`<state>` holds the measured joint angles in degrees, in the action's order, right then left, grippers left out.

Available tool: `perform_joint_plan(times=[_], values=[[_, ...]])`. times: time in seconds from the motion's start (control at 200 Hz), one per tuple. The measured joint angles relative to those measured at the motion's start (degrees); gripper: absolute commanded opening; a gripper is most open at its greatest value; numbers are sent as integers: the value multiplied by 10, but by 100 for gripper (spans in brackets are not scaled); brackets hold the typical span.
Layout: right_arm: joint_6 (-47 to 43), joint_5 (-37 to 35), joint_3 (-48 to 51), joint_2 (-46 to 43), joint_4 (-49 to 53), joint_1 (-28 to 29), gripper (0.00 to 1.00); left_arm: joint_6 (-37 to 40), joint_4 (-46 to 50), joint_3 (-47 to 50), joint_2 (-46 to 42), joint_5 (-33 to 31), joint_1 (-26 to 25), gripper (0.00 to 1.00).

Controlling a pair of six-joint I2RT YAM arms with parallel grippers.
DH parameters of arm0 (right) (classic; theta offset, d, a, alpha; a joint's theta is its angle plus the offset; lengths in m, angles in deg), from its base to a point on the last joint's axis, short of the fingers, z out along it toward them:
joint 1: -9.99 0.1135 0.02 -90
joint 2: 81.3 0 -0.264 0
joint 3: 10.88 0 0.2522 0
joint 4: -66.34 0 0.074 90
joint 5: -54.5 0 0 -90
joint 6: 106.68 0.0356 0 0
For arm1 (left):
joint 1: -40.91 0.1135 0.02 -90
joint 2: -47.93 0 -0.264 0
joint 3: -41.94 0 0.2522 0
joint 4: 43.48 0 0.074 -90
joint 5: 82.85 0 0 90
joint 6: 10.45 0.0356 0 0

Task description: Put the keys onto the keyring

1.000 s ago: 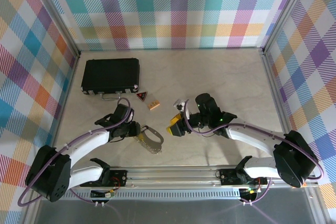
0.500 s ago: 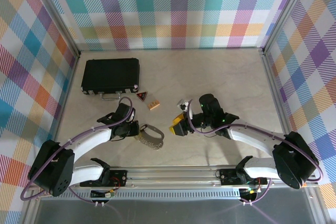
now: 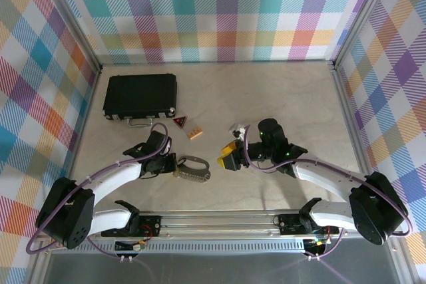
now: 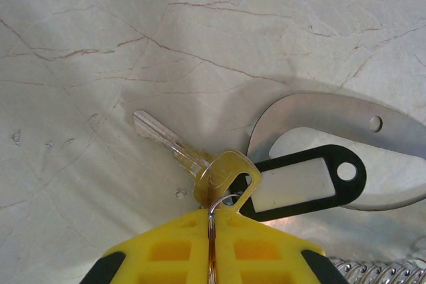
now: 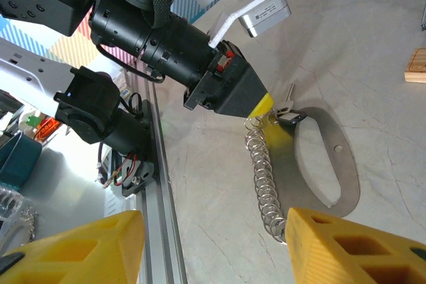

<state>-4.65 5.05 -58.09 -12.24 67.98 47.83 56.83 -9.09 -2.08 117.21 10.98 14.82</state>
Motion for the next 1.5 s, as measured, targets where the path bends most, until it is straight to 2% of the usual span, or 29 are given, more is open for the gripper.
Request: perform_joint_plan(times=[0.355, 0.755, 0.99, 1.5], values=[[9, 7, 2, 0, -11, -4, 57, 0, 2, 0, 0, 0, 0, 16], [10, 12, 8, -3, -20, -5, 57, 0, 3, 0, -4, 0, 0, 9], [11, 16, 9, -8, -20, -5, 57, 3, 3, 0, -2, 0, 0, 18], [11, 20, 11, -10, -21, -8, 57, 9, 3, -10, 14, 2, 0, 12]])
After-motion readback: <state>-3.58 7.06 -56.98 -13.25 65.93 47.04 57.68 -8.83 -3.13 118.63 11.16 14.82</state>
